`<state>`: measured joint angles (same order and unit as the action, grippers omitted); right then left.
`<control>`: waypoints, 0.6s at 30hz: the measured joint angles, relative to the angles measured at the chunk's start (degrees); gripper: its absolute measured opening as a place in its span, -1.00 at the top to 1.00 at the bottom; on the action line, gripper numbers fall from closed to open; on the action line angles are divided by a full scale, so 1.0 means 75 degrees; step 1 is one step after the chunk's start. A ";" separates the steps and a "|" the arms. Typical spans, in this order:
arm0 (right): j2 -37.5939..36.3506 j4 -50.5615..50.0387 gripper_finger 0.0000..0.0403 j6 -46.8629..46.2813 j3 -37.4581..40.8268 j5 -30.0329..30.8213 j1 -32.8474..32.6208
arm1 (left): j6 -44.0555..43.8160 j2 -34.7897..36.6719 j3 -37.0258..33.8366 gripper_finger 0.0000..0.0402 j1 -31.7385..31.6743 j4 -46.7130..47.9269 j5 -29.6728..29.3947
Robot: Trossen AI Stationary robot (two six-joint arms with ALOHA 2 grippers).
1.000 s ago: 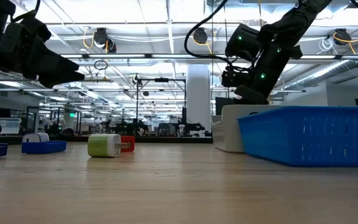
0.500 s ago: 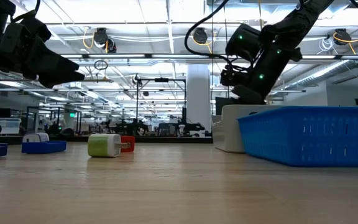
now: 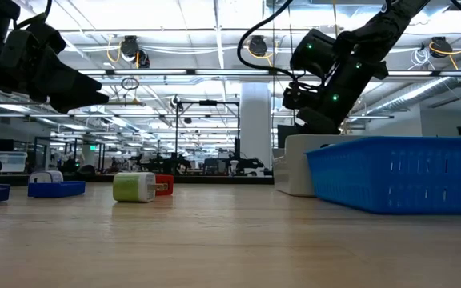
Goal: Pick & Place Office items
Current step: Put the light blue charger adapter into the gray bin, then put the black digital clock into the blue bin
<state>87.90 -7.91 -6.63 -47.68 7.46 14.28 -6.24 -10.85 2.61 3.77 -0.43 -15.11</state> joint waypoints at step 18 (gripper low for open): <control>-0.1993 -0.0236 -0.33 0.0250 0.0003 -0.0023 -0.0463 | 0.0003 -0.0001 0.0000 -0.34 0.0003 0.0006 0.0000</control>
<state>72.95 -9.68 -4.75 -47.66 7.29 10.81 -6.22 -10.86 2.61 3.79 -0.38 -15.11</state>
